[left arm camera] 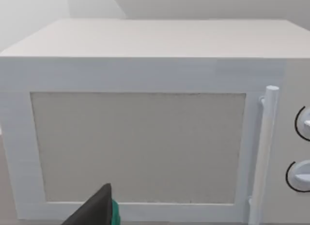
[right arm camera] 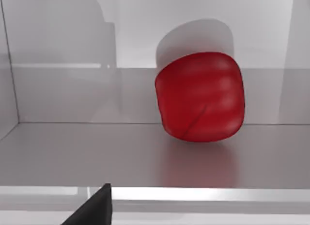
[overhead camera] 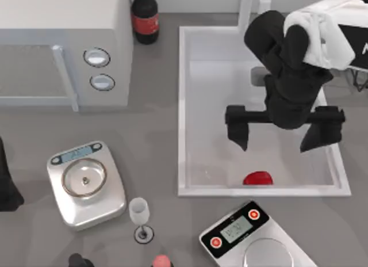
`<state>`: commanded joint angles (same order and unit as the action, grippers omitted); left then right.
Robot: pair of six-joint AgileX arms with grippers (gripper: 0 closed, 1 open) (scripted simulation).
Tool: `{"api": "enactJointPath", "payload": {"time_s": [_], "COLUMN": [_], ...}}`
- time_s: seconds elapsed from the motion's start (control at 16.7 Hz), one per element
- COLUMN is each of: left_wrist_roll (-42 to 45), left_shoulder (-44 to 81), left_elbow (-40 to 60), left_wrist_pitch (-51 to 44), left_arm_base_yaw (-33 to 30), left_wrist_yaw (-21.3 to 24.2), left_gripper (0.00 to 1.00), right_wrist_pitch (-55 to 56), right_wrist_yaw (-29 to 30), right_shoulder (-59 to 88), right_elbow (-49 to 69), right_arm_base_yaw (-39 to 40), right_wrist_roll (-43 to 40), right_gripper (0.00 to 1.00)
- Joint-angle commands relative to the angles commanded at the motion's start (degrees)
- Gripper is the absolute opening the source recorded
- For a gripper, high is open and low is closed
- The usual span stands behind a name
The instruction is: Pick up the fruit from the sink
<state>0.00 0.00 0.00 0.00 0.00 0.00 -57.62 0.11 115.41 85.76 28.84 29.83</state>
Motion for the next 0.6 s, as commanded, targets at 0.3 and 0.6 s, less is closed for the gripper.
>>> {"api": "enactJointPath", "payload": {"time_s": [0.3, 0.6], "left_wrist_roll": [0.00, 0.00], "left_shoulder": [0.00, 0.00], "left_elbow": [0.00, 0.00], "left_wrist_pitch": [0.00, 0.00], "left_arm_base_yaw": [0.00, 0.00], "left_wrist_yaw": [0.00, 0.00], "left_gripper": [1.00, 1.00], "right_wrist_pitch": [-1.89, -0.88], "right_wrist_yaw": [0.00, -0.01], "right_shoulder": [3.62, 4.12], "right_elbow": [2.78, 2.22], "right_arm_base_yaw": [0.95, 0.66], "right_wrist_roll": [0.98, 0.93], "right_gripper": [1.00, 1.00]}}
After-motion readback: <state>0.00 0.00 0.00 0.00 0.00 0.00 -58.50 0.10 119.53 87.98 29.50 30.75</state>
